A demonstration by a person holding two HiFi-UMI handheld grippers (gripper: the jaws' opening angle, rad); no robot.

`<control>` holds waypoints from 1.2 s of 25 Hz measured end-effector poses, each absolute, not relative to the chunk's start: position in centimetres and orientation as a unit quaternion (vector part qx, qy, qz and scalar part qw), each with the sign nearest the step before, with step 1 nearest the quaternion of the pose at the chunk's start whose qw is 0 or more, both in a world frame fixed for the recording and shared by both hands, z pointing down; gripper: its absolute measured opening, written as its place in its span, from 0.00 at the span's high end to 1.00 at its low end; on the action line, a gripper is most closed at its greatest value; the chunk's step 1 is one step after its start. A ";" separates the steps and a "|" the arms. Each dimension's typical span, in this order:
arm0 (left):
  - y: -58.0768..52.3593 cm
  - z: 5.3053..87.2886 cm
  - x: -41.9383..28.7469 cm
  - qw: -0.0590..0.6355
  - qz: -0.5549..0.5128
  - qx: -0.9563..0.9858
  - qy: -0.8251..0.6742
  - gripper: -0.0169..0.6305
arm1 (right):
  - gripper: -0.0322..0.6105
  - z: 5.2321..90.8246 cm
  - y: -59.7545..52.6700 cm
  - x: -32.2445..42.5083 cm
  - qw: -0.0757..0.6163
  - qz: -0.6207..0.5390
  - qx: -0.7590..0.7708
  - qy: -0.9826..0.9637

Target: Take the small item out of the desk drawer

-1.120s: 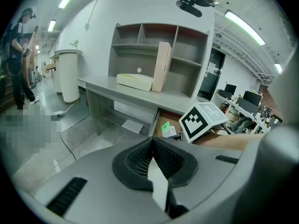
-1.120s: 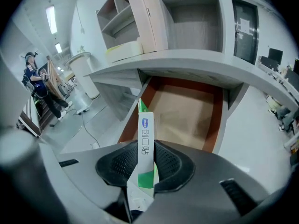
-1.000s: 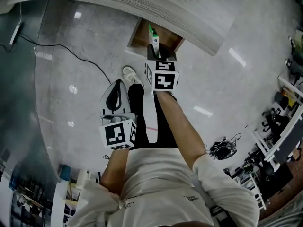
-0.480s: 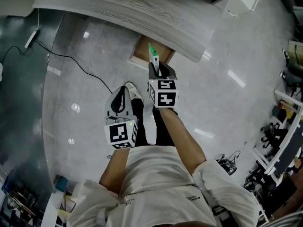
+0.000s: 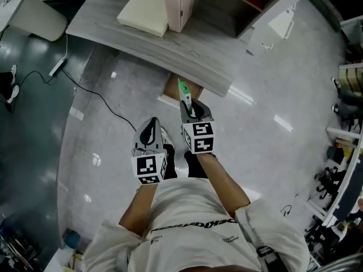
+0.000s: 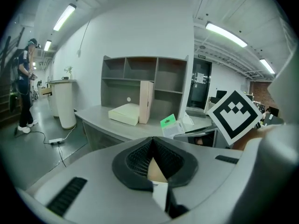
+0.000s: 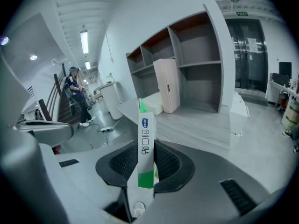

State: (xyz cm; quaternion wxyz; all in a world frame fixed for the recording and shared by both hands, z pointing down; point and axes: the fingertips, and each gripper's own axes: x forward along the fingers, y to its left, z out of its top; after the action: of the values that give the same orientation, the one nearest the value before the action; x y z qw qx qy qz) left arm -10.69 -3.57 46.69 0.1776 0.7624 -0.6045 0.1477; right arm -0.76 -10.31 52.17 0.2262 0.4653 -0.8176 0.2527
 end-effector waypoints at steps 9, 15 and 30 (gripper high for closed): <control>-3.9 39.9 -8.7 0.126 0.142 0.782 -0.594 0.95 | 0.76 43.0 -9.3 1.3 0.188 0.202 0.469 -0.839; -3.3 36.9 -6.8 0.109 0.131 0.797 -0.580 0.95 | 0.76 38.7 -8.5 2.6 0.165 0.180 0.470 -0.848; -4.8 30.4 -5.6 0.058 0.086 0.813 -0.573 0.95 | 0.76 31.3 -7.7 3.6 0.115 0.132 0.466 -0.867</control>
State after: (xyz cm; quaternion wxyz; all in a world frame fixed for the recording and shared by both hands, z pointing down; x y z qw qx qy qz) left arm -5.59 -4.77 30.42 0.0577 0.8127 -0.5735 0.0858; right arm 3.58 -7.67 31.26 0.1148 0.4661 -0.8673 0.1318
